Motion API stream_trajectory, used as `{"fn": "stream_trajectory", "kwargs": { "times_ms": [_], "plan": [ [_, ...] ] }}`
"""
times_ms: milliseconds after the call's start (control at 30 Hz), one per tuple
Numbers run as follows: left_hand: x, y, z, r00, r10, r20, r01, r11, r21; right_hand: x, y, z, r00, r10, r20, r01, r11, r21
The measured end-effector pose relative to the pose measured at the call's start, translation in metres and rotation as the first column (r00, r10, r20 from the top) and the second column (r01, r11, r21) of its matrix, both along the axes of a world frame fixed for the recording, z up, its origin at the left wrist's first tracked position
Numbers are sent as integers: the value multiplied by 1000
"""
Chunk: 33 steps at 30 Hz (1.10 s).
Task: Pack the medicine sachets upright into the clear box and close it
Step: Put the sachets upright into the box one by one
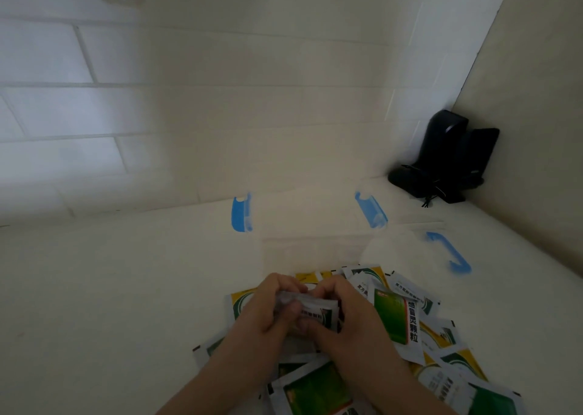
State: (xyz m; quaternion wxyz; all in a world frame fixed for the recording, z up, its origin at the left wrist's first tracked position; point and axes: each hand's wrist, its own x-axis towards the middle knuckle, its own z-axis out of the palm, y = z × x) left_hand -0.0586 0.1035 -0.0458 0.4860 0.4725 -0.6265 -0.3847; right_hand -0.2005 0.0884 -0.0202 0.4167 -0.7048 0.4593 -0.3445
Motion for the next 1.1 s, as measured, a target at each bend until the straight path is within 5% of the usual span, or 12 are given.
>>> {"fn": "stream_trajectory", "kwargs": {
  "times_ms": [200,367,500,633,800,1100],
  "plan": [
    [22,-19,74,958,31,286,65,946,-318,2,-9,68,963,29,-268,-111,948,-299],
    [45,-85,126,917,11,398,68,981,-183,23,-56,111,935,-70,-347,-69,926,-372],
    [51,-124,130,891,-40,453,60,998,-29,45,-97,110,892,-81,-445,-25,974,-227],
    [57,-137,121,753,-37,656,21,999,33,62,-114,97,909,38,-414,-20,999,48],
    [58,-143,111,557,-29,830,45,999,5,72,-120,81,829,-25,-558,7,999,-34],
    [58,-147,105,235,29,972,151,986,-66,80,-118,63,815,6,-579,-11,1000,-4]
  ]
}}
